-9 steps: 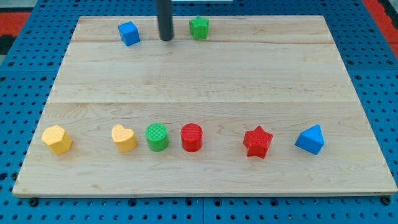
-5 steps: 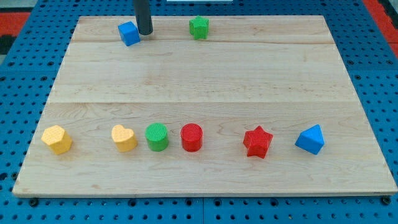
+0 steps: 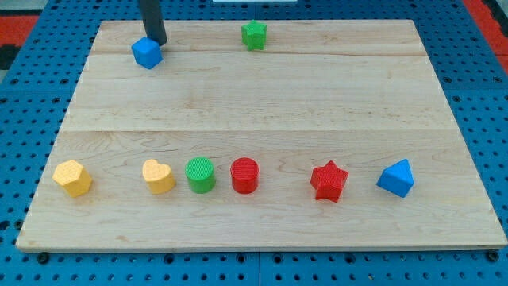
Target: Push the blue cube into the yellow heart
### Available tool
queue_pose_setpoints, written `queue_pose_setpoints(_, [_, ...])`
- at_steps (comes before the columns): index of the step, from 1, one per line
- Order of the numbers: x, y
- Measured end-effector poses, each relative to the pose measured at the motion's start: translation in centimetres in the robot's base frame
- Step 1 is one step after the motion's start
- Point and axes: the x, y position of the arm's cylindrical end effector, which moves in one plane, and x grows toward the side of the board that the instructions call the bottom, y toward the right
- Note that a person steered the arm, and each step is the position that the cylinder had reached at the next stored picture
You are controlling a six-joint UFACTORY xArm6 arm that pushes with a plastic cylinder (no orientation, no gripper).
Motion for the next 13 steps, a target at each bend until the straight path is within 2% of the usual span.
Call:
queue_pose_setpoints(1, [1.1,0.4])
queue_pose_setpoints(6, [1.2,-1.7])
queue_pose_setpoints(7, [0.2,-5.5])
queue_pose_setpoints(8, [3.3,-4.4])
queue_pose_setpoints(9, [9.4,0.3])
queue_pose_setpoints(11, [11.3,9.7])
queue_pose_setpoints(13, [11.7,10.1])
